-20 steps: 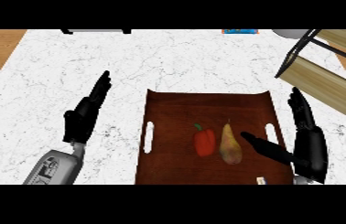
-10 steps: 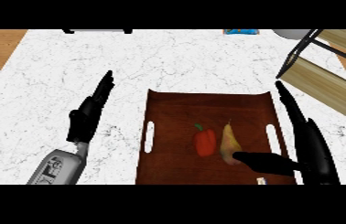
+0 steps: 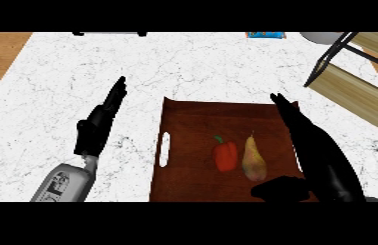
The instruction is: Pick the bell pepper from the tray and place it in the tiered shelf
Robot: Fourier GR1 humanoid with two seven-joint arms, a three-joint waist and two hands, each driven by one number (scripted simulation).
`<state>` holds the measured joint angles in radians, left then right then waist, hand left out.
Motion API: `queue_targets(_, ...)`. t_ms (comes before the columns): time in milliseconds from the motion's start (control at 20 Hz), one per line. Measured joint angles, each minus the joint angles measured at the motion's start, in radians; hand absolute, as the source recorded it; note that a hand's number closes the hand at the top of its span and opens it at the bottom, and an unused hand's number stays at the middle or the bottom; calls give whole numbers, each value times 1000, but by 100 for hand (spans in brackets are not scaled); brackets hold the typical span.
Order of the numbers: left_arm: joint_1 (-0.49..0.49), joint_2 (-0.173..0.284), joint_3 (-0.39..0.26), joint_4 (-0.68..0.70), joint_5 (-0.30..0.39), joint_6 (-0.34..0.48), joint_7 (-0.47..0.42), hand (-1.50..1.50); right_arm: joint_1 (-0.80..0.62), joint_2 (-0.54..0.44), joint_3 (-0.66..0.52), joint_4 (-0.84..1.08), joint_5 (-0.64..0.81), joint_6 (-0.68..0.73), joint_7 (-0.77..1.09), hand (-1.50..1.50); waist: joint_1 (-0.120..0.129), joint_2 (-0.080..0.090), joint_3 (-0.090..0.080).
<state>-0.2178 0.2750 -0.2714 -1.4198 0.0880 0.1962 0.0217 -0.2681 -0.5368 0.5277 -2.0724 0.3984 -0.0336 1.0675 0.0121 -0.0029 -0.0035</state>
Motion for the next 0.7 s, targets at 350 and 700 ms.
queue_targets(350, 18, -11, 11, 12, -16, -7, -22, 0, -111, 128, 90, 2, 76, 74, 117, -150, -7, 0, 1)
queue_targets(700, 25, -19, 25, -22, -22, -10, 2, 0, -129, 226, 132, 33, 183, 109, 134, -150, -10, -1, 2)
